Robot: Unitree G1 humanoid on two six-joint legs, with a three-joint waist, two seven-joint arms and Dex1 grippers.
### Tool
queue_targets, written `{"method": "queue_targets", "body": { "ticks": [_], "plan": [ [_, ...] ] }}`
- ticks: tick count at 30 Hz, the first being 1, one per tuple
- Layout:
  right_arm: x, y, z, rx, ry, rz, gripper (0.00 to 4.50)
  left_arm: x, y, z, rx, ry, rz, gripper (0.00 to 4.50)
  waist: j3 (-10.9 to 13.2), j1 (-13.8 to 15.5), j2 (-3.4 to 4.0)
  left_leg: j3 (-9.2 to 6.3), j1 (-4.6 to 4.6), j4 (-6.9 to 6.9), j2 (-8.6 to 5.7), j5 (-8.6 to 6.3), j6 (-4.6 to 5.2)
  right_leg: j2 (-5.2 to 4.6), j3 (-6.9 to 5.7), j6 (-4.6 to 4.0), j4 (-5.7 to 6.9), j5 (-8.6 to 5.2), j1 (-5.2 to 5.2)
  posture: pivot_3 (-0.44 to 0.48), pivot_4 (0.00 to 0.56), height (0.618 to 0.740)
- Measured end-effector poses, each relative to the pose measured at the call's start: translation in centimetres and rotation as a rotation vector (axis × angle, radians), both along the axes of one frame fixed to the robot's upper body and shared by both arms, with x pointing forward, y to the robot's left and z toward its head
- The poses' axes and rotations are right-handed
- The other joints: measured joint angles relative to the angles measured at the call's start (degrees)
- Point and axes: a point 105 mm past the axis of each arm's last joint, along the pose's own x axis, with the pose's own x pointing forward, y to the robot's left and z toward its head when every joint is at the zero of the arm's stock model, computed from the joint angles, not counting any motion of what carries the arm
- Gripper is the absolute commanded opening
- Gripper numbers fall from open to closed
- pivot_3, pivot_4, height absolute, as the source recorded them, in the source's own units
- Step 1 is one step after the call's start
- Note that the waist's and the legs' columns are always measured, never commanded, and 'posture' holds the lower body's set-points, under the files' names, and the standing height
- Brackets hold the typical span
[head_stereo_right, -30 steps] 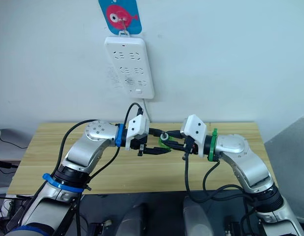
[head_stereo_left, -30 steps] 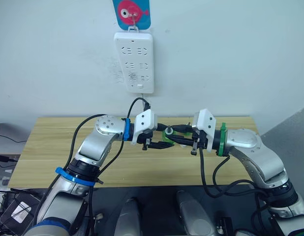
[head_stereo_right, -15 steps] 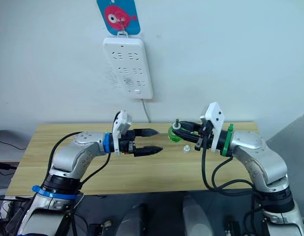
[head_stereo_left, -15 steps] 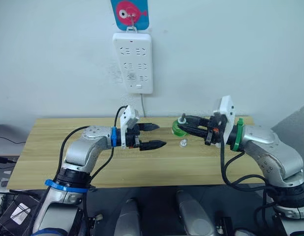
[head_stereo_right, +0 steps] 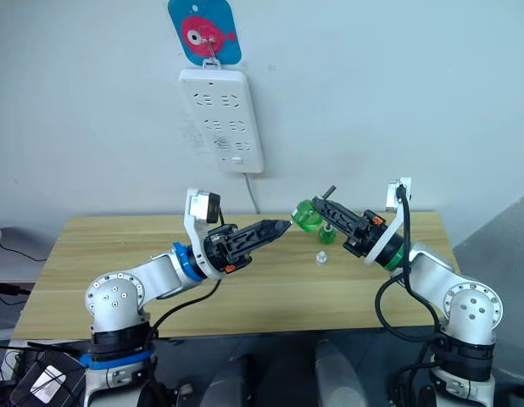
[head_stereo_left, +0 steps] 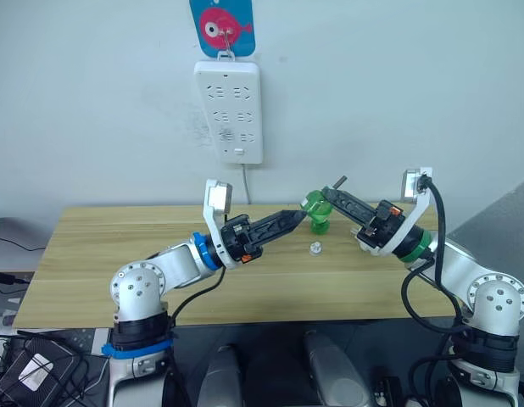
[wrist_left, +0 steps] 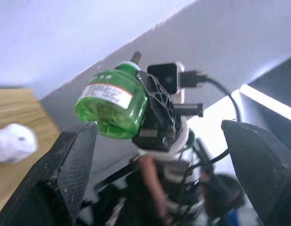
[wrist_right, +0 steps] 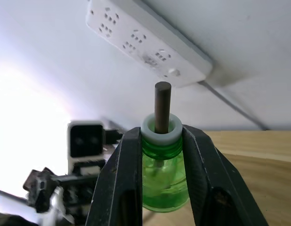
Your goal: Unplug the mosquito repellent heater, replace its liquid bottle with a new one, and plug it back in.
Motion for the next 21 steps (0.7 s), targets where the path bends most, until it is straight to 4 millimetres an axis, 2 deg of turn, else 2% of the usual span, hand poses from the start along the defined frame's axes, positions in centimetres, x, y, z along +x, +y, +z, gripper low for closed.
{"method": "queue_targets", "body": {
  "ticks": [3,6,11,21],
  "plan": [
    [0.1,0.3,0.4,0.055,0.047,-0.008,0.81,0.0,-0.5,-0.5,-0.047,0.094,0.036,4.47,-0.3,0.0,0.13,0.02,0.01,0.03,-0.01,0.0,0.0,0.01,0.03,0.0,0.01,0.0,0.01,-0.239,0.195,0.74],
    [0.1,0.8,0.5,0.085,0.086,-0.008,0.81,0.4,-1.2,0.5,-0.106,0.137,0.072,4.47,-0.5,0.2,0.16,0.03,0.01,0.06,-0.03,0.0,0.0,0.02,0.05,0.01,-0.02,0.0,0.04,-0.238,0.194,0.74],
    [0.4,0.5,0.8,0.131,0.118,-0.041,0.81,0.7,-1.5,1.9,-0.155,0.17,0.099,4.47,-1.0,0.1,0.22,0.07,0.02,0.02,-0.02,-0.01,0.01,0.06,0.09,0.01,-0.05,-0.01,0.04,-0.238,0.19,0.74],
    [0.3,0.3,0.6,0.161,0.156,-0.04,0.81,0.7,-1.9,1.8,-0.163,0.22,0.09,4.47,-1.7,0.1,0.48,0.12,0.03,0.01,-0.03,-0.02,0.03,0.1,0.17,0.02,-0.1,-0.02,0.04,-0.246,0.191,0.74]
  ]
}}
